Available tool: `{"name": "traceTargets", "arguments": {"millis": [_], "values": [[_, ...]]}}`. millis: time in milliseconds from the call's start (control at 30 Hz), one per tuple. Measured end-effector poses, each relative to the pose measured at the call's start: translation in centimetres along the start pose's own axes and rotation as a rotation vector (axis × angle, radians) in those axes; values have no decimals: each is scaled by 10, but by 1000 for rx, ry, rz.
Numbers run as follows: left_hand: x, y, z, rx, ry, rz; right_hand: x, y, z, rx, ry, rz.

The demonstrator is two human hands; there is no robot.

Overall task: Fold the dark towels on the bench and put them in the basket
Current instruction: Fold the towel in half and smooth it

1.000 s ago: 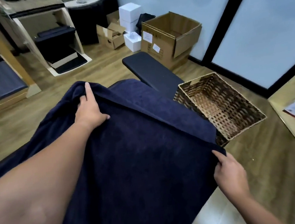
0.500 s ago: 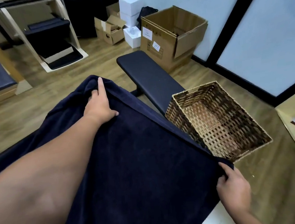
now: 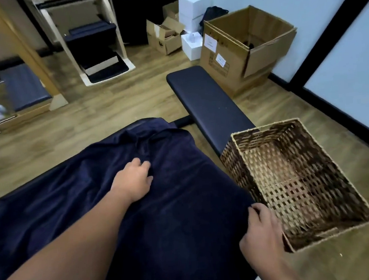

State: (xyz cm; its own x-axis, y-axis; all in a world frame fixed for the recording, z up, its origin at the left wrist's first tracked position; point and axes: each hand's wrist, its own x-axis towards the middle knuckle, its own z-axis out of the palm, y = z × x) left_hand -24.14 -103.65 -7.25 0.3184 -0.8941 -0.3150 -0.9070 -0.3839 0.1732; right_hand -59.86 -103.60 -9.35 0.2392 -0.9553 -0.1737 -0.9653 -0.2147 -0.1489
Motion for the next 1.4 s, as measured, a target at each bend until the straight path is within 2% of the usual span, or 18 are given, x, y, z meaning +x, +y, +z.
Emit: {"name": "traceTargets", "arguments": {"millis": [167, 300, 367, 433, 533, 633, 700, 800, 833, 900, 1100, 1167, 1300, 1367, 1400], "values": [[-40, -38, -1, 116, 21, -408, 31, -65, 2, -63, -62, -299], [-63, -82, 5, -169, -176, -745, 63, -122, 7, -87, -195, -401], [-70, -98, 14, -307, -247, -747, 84, -150, 5, -60, -222, -458], [-71, -104, 23, -392, -232, -736, 105, -179, 2, -25, -201, -535], [-64, -102, 25, -380, -242, -761, 134, -223, 1, -16, -210, -693], [-62, -97, 17, -409, -248, -801, 155, -255, 5, -47, -315, -798], [-64, -95, 16, -413, -240, -802, 173, -267, 9, -97, -343, -727], [-64, -93, 16, -406, -227, -794, 209, -278, 2, 33, -301, -330], [-64, -93, 16, -402, -221, -798, 219, -282, -1, 70, -291, -266], [-61, -93, 15, -394, -222, -808, 227, -291, -4, 30, -289, -290], [-60, -96, 12, -353, -221, -811, 159, -333, 13, -181, -212, -791], [-60, -99, 13, -341, -232, -800, 126, -352, 21, -209, -278, -887], [-73, -107, 6, -274, -274, -660, 105, -379, 26, -180, -429, -760], [-88, -128, -1, -228, -190, -562, 107, -384, 26, -181, -472, -722], [-96, -145, -7, -236, -78, -541, 109, -384, 26, -193, -484, -715]]}}
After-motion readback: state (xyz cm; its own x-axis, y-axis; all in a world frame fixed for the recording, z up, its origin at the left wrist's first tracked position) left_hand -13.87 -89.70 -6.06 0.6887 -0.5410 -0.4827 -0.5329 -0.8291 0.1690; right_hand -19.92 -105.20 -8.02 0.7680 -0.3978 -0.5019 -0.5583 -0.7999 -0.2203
